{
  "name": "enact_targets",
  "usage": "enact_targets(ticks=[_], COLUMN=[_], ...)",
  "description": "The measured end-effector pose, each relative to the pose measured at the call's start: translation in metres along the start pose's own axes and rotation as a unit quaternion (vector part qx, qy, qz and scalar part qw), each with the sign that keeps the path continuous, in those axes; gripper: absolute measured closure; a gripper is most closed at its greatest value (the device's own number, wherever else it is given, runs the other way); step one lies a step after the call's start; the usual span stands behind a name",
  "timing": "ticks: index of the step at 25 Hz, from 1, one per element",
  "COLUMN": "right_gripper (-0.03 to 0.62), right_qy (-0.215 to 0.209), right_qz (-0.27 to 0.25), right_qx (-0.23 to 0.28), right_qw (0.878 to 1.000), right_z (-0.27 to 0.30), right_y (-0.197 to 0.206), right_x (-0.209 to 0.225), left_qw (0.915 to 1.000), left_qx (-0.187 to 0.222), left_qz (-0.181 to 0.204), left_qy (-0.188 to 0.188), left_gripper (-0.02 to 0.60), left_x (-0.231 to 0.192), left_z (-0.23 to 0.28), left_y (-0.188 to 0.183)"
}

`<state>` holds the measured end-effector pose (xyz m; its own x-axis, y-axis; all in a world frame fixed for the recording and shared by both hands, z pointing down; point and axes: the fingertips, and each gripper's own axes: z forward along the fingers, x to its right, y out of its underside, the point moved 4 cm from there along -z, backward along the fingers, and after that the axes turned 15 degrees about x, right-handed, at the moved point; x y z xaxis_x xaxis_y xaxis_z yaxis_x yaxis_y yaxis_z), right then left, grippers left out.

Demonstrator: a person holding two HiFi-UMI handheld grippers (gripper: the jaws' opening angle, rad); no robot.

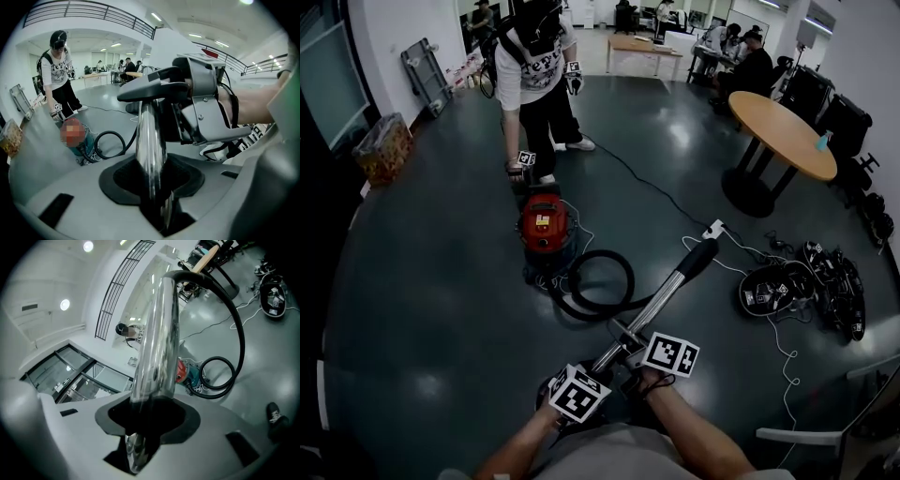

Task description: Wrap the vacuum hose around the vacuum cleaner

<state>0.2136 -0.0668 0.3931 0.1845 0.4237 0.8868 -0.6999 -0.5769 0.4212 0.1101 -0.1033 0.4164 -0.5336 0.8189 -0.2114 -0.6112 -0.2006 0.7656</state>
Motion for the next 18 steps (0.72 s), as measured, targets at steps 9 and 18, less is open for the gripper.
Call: enact_targets(ticks=[9, 18], right_gripper=[0.467, 0.465], right_qy=[0.017, -0.009], right_qz=[-0.006, 0.002], right_qx=[-0.003, 0.008], right_qw=[1.000, 1.000], right_z=[-0.016, -0.009], right_y=[-0.033, -0.105], right_x=[0.031, 0.070], left_qw=[0.9998, 0.9993], left_qx=[-0.002, -0.011], left_qz=[0.012, 0.031], left_qy=[0.018, 0.016], left_gripper=[0.430, 0.298], left_x=[0.029, 0.040], left_z=[0.042, 0.062], left_y=[-0.011, -0.033])
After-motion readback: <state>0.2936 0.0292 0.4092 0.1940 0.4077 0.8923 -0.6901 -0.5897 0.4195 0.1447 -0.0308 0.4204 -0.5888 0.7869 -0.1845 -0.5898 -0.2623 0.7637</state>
